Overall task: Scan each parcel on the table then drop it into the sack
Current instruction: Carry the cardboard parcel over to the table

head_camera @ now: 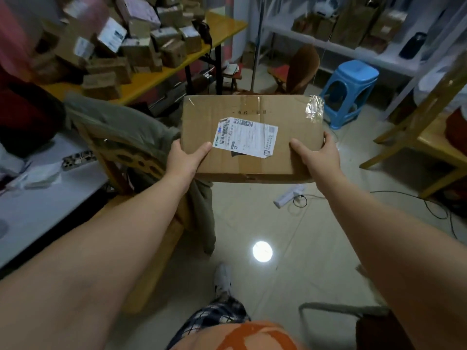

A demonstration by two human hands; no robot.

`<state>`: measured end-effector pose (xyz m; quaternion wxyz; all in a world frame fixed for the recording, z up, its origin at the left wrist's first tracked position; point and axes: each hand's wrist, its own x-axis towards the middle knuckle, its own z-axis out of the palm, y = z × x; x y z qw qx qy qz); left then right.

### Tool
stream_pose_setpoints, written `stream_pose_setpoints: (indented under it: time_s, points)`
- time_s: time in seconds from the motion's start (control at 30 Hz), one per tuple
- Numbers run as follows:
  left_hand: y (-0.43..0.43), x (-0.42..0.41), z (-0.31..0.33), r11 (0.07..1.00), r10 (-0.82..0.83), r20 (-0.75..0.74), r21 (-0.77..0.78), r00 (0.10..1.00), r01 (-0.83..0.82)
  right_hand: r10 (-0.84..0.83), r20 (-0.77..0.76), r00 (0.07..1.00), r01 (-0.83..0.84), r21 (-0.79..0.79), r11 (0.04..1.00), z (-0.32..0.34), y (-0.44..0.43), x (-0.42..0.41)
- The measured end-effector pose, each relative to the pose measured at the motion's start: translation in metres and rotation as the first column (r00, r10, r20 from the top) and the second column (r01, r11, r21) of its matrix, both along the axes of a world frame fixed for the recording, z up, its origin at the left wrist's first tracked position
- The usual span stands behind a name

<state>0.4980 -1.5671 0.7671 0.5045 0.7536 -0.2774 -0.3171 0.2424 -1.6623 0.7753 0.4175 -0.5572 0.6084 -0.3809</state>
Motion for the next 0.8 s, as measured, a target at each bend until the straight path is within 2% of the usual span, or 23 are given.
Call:
stream_pose_setpoints:
  time_s: [0.3,0.53,0.8]
  points:
    - [-0.168,0.079,0.015,1.000,-0.029,0.008,-0.012,1.000,0.029,0.008,0.042,0.999,-0.007,-0.007,1.000,0.003,-0.167,0.076]
    - [-0.282,0.136,-0.006,0.996,0.069,0.056,0.052,0.996,-0.072,0.081,0.032,0.996,-0.082,0.018,0.996,-0.018,-0.301,0.138]
    - [-0.413,0.187,-0.011,0.983,0.182,0.034,0.023,0.983,-0.183,0.215,0.006,0.977,-0.215,-0.015,0.976,-0.006,-0.459,0.202]
